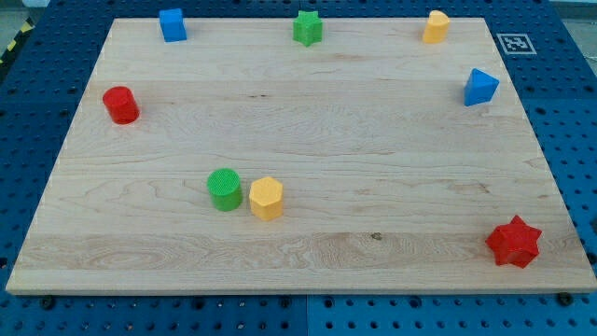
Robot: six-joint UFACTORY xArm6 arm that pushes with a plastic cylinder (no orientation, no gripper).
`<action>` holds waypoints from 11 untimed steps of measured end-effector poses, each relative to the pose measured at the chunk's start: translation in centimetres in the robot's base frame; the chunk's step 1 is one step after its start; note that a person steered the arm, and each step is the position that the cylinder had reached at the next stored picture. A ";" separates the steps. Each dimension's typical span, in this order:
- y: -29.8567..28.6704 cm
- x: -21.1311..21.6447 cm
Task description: Move the red star parallel to yellow hexagon
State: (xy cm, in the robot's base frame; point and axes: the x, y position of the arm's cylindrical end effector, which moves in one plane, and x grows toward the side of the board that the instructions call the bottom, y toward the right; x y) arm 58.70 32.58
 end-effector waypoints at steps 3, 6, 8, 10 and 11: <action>-9.8 1.7; -12.0 -1.7; -15.6 -1.2; -22.5 -1.5; -26.4 -3.2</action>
